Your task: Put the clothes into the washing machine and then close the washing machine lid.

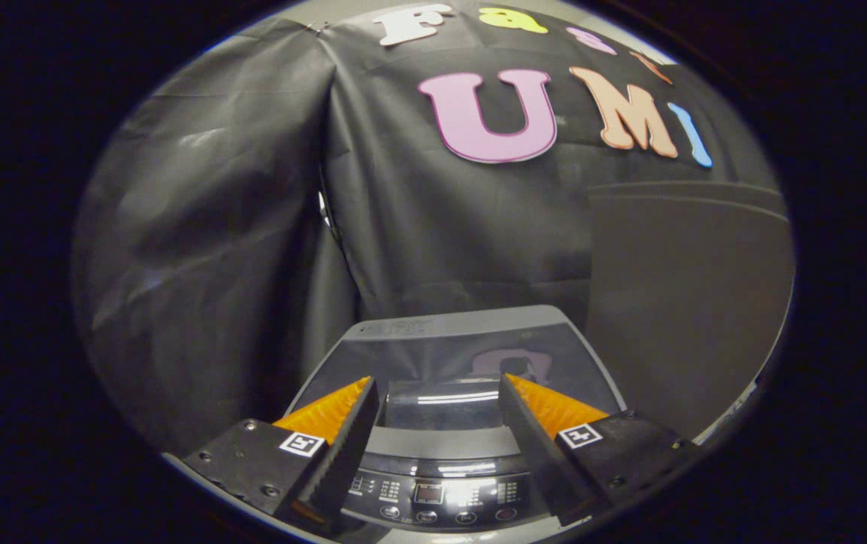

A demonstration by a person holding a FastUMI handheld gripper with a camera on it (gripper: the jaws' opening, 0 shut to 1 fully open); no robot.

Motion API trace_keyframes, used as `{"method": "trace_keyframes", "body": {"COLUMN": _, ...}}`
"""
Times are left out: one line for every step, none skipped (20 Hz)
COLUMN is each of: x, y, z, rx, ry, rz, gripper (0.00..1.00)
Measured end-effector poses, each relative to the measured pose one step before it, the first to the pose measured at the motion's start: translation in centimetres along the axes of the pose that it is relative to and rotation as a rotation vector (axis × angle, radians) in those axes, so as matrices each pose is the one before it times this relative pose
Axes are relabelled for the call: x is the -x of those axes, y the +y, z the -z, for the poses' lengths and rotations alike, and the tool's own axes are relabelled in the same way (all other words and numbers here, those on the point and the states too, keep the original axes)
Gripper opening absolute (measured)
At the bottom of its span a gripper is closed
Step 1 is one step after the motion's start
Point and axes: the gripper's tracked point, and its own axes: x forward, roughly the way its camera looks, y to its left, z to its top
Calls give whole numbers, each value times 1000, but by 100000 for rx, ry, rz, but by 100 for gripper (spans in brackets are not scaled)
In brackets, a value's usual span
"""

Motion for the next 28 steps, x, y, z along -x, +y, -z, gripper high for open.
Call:
{"method": "trace_keyframes", "body": {"x": 787, "y": 219, "z": -267, "rx": 1182, "ry": -715, "rz": -1015, "gripper": 97}}
{"method": "trace_keyframes", "body": {"x": 281, "y": -51, "z": -593, "rx": 1344, "ry": -1328, "rz": -301, "gripper": 97}}
{"method": "trace_keyframes", "body": {"x": 876, "y": 43, "z": -252, "rx": 1966, "ry": -201, "rz": -199, "gripper": 97}}
{"method": "trace_keyframes", "body": {"x": 1058, "y": 220, "z": -89, "rx": 1178, "ry": -257, "rz": 365, "gripper": 97}}
{"method": "trace_keyframes", "body": {"x": 815, "y": 162, "z": -454, "rx": 1546, "ry": -1624, "rz": -247, "gripper": 97}}
{"method": "trace_keyframes", "body": {"x": 647, "y": 224, "z": -152, "rx": 2419, "ry": 431, "rz": -1173, "gripper": 97}}
{"method": "trace_keyframes", "body": {"x": 828, "y": -153, "z": -184, "rx": 355, "ry": -262, "rz": 406, "gripper": 97}}
{"method": "trace_keyframes", "body": {"x": 600, "y": -339, "z": 121, "rx": -386, "ry": 715, "rz": 1222, "gripper": 97}}
{"method": "trace_keyframes", "body": {"x": 686, "y": -305, "z": -130, "rx": -1995, "ry": 440, "rz": 622, "gripper": 97}}
{"method": "trace_keyframes", "body": {"x": 864, "y": -163, "z": -224, "rx": -2817, "ry": -270, "rz": 538, "gripper": 97}}
{"method": "trace_keyframes", "body": {"x": 1174, "y": -46, "z": -243, "rx": -2663, "ry": 842, "rz": -575, "gripper": 97}}
{"method": "trace_keyframes", "body": {"x": 383, "y": 103, "z": -16, "rx": -1108, "ry": -50, "rz": -530, "gripper": 97}}
{"method": "trace_keyframes", "body": {"x": 832, "y": 118, "z": -114, "rx": -103, "ry": 176, "rz": -1520, "gripper": 97}}
{"method": "trace_keyframes", "body": {"x": 614, "y": 39, "z": -182, "rx": 825, "ry": -658, "rz": -1252, "gripper": 97}}
{"method": "trace_keyframes", "body": {"x": 801, "y": -47, "z": -122, "rx": 1863, "ry": -281, "rz": -878, "gripper": 97}}
{"method": "trace_keyframes", "body": {"x": 700, "y": -39, "z": -35, "rx": 1868, "ry": -911, "rz": -476, "gripper": 97}}
{"method": "trace_keyframes", "body": {"x": 676, "y": -214, "z": -173, "rx": 1279, "ry": -407, "rz": 6, "gripper": 97}}
{"method": "trace_keyframes", "body": {"x": 476, "y": -161, "z": 60, "rx": 865, "ry": -558, "rz": -125, "gripper": 97}}
{"method": "trace_keyframes", "body": {"x": 549, "y": -122, "z": -33, "rx": -106, "ry": 270, "rz": -424, "gripper": 97}}
{"method": "trace_keyframes", "body": {"x": 385, "y": -122, "z": -301, "rx": 164, "ry": -997, "rz": -237, "gripper": 97}}
{"method": "trace_keyframes", "body": {"x": 552, "y": -84, "z": -230, "rx": -349, "ry": -39, "rz": -809, "gripper": 97}}
{"method": "trace_keyframes", "body": {"x": 646, "y": -178, "z": -525, "rx": 882, "ry": -1618, "rz": -214, "gripper": 97}}
{"method": "trace_keyframes", "body": {"x": 671, "y": -399, "z": -468, "rx": 131, "ry": -817, "rz": 397, "gripper": 97}}
{"method": "trace_keyframes", "body": {"x": 634, "y": -506, "z": -772, "rx": 217, "ry": -2083, "rz": 1273, "gripper": 97}}
{"method": "trace_keyframes", "body": {"x": 618, "y": -473, "z": -644, "rx": -122, "ry": -1495, "rz": 595, "gripper": 97}}
{"method": "trace_keyframes", "body": {"x": 625, "y": -515, "z": -695, "rx": 144, "ry": -1366, "rz": 1236, "gripper": 97}}
{"method": "trace_keyframes", "body": {"x": 753, "y": -479, "z": -820, "rx": 350, "ry": -1769, "rz": 649, "gripper": 97}}
{"method": "trace_keyframes", "body": {"x": 567, "y": -358, "z": -805, "rx": 139, "ry": -1825, "rz": 590, "gripper": 97}}
